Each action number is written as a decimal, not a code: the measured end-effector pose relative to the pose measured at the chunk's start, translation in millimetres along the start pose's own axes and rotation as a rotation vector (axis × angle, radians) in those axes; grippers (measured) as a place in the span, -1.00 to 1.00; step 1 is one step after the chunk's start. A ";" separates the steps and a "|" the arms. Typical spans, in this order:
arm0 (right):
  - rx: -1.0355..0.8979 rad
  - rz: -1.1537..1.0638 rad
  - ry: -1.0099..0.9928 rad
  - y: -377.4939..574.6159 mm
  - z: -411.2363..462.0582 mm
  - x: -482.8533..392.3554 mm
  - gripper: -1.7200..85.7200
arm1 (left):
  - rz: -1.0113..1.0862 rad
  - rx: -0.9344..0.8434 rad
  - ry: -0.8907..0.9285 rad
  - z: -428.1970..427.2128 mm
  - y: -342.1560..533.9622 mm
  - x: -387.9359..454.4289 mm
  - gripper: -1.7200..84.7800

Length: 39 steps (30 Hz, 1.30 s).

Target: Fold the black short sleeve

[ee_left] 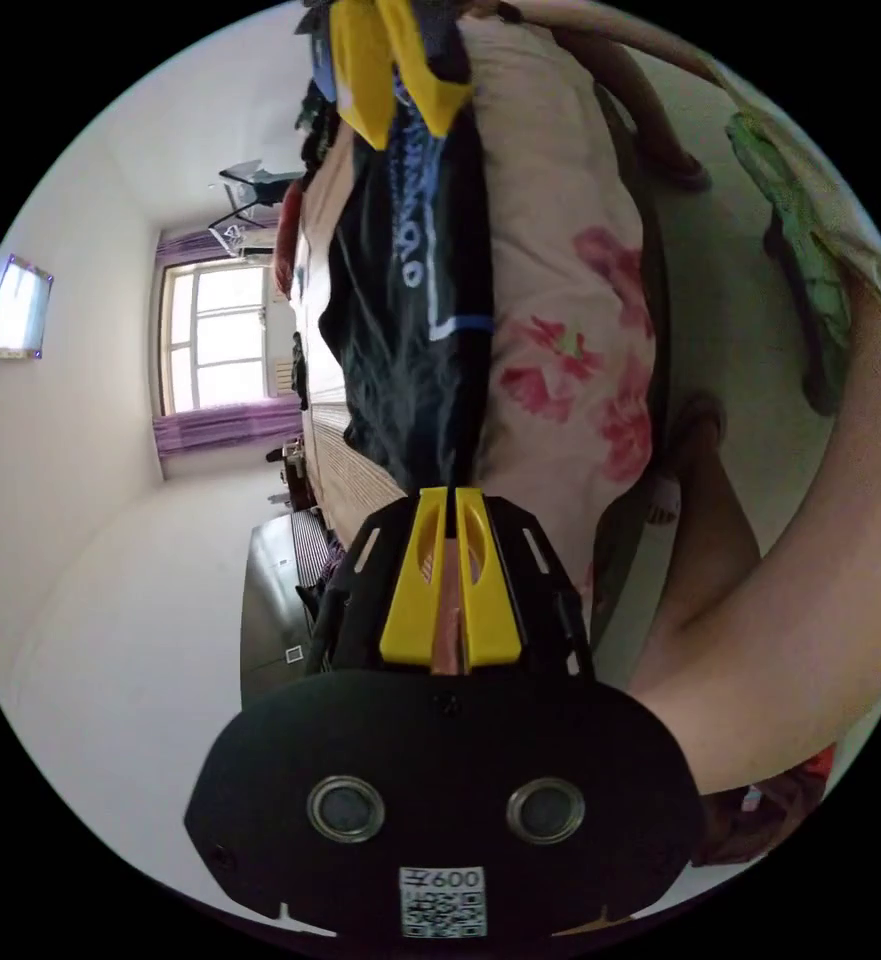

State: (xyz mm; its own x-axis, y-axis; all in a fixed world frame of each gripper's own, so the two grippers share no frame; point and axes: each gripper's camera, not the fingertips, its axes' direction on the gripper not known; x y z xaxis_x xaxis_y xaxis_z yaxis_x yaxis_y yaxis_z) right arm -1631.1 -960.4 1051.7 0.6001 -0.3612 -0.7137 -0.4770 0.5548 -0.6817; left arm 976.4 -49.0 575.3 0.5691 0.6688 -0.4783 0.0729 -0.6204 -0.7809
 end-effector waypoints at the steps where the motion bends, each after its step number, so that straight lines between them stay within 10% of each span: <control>1: 0.072 -0.021 0.027 0.4 9.2 -22.2 -0.81 | -0.018 0.009 0.000 -2.6 -1.0 2.2 -0.88; 15: -0.110 0.012 0.044 29.2 190.0 -123.3 -0.98 | -0.046 0.022 0.030 26.4 -44.0 107.0 -0.66; 24: -0.096 0.027 0.078 53.7 240.7 -171.1 -0.98 | -0.063 0.057 -0.069 55.7 -87.9 165.0 -0.88; 29: -0.439 -0.246 0.562 94.4 307.3 -213.5 -0.97 | -0.171 0.063 -0.059 43.4 -75.4 138.9 -0.92; 39: -0.610 -0.102 0.727 193.6 240.0 -178.6 -0.96 | -0.340 0.061 -0.048 29.9 -67.1 107.8 -0.92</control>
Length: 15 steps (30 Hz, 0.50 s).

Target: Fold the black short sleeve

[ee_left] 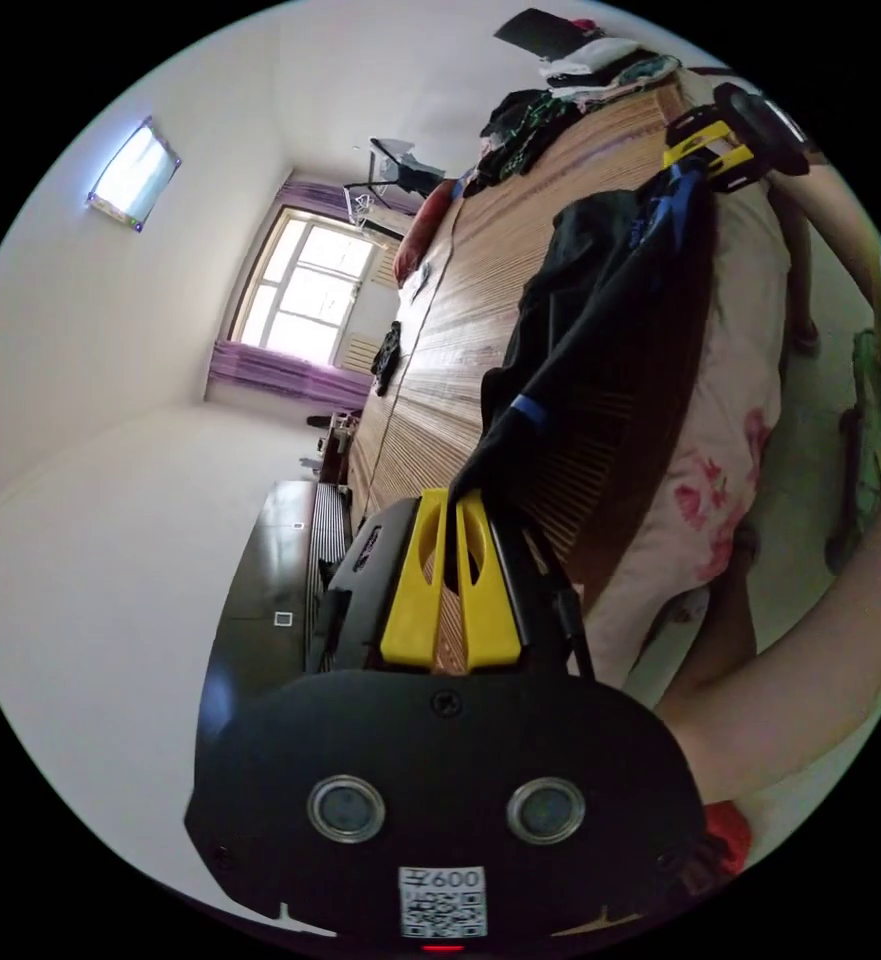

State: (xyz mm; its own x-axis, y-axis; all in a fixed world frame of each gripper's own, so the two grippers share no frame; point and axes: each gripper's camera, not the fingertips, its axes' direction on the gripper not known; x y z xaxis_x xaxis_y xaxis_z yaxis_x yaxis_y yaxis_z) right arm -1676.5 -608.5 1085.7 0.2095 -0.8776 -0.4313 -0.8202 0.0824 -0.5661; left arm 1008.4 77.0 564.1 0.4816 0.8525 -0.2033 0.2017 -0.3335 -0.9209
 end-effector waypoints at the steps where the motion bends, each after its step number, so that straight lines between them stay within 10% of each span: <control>1: 0.011 0.006 -0.010 0.1 -6.2 0.8 -0.97 | -0.009 0.001 -0.001 -2.0 -3.0 2.8 -0.93; 9: 0.077 -0.080 -0.029 -31.7 -23.8 52.1 -0.98 | -0.022 -0.015 0.029 -2.2 -28.0 -17.3 -0.92; 15: 0.264 0.094 0.198 -105.2 -62.1 272.5 -0.98 | -0.088 0.105 -0.236 -24.8 -100.5 -122.3 -0.91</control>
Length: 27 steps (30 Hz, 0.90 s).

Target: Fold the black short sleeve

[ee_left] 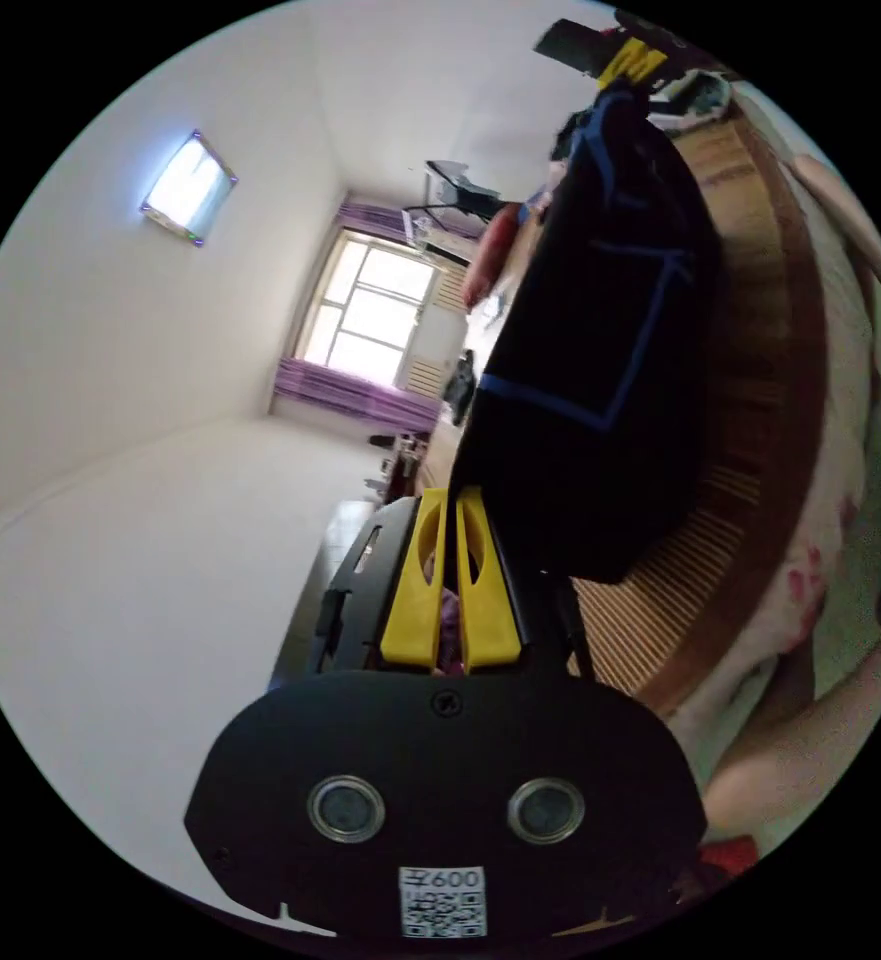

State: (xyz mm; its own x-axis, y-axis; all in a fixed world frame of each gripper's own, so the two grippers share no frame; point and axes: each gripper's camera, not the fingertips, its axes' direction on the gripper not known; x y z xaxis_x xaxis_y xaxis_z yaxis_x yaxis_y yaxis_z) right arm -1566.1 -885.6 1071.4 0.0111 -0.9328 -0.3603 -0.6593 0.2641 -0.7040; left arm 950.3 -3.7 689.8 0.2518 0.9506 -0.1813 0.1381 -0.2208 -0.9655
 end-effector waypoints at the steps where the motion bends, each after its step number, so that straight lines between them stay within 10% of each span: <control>1: 0.059 0.092 0.065 -23.3 -1.5 54.5 -0.98 | -0.063 0.032 -0.035 -0.6 -21.1 -32.1 -0.91; 6: 0.069 0.081 0.133 -94.6 -18.7 189.5 -0.98 | -0.225 0.119 -0.024 -21.8 -80.4 -134.3 -0.92; 17: -0.091 -0.048 -0.565 -106.3 -159.0 271.3 -0.98 | -0.005 0.031 0.558 -122.8 -79.1 -163.6 -0.92; 27: -0.350 0.002 -1.004 -188.7 75.6 315.7 -0.97 | 0.058 -0.137 0.944 97.7 -164.1 -156.7 -0.92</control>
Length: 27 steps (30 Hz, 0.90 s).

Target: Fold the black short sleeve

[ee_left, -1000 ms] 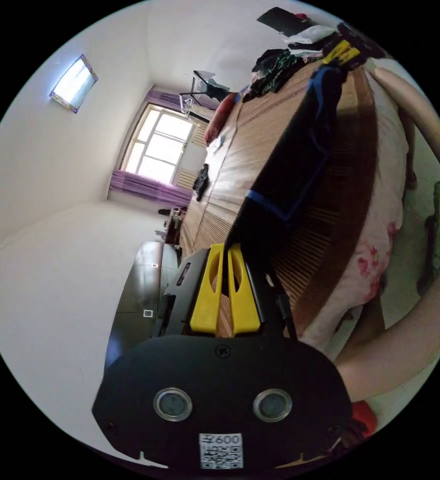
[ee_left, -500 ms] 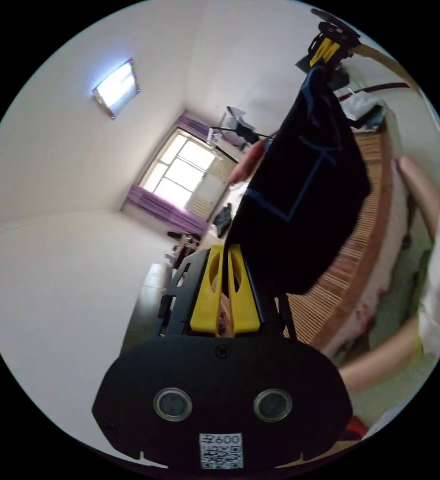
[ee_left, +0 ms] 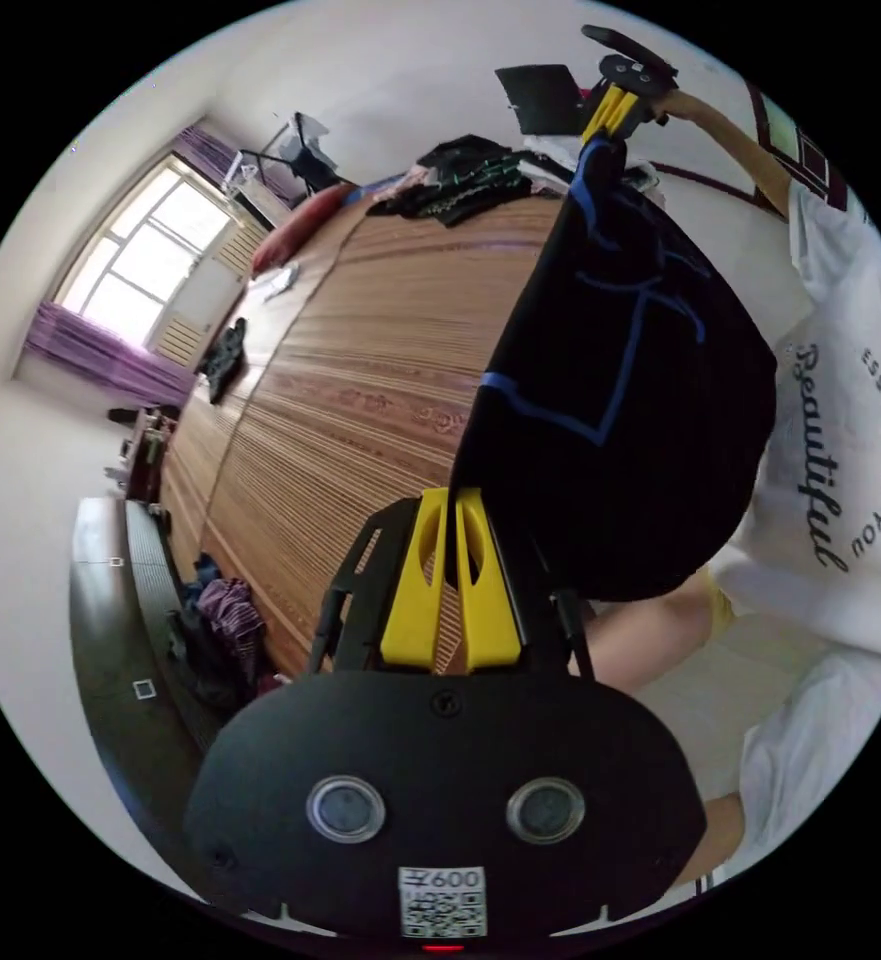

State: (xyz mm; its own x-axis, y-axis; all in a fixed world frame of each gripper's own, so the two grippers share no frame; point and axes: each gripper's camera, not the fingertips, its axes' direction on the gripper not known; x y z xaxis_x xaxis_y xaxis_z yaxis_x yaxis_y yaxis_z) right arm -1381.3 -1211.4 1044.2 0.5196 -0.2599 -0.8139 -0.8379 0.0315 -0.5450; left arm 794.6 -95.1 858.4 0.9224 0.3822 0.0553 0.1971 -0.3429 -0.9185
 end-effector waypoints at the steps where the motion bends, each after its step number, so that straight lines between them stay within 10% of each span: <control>1: -0.033 0.052 -0.048 -25.7 24.8 36.8 -0.97 | -0.030 -0.023 0.039 32.3 -16.7 -33.7 -0.92; 8: -0.009 0.440 0.171 -97.6 128.1 181.3 -0.90 | -0.638 -0.164 -0.143 163.1 -44.0 -194.7 -0.94; 13: 0.029 0.407 -0.056 -47.9 122.1 167.0 -0.97 | -0.476 0.041 0.227 145.4 -30.3 -141.7 -0.95; 19: -0.023 0.472 -0.245 -15.7 168.5 182.5 -0.98 | -0.499 0.017 0.227 189.4 -3.6 -125.0 -0.95; 27: -0.011 0.529 0.093 -21.8 102.4 209.9 -0.98 | -0.685 0.062 0.188 147.4 23.1 -174.1 -0.95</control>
State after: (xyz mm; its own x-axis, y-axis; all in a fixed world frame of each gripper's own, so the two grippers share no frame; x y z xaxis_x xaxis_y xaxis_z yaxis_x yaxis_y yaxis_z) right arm -1236.8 -1167.8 864.7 0.0093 -0.2959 -0.9552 -0.9832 0.1717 -0.0628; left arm 589.6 -43.1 769.9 0.6408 0.3374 0.6896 0.7388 -0.0270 -0.6734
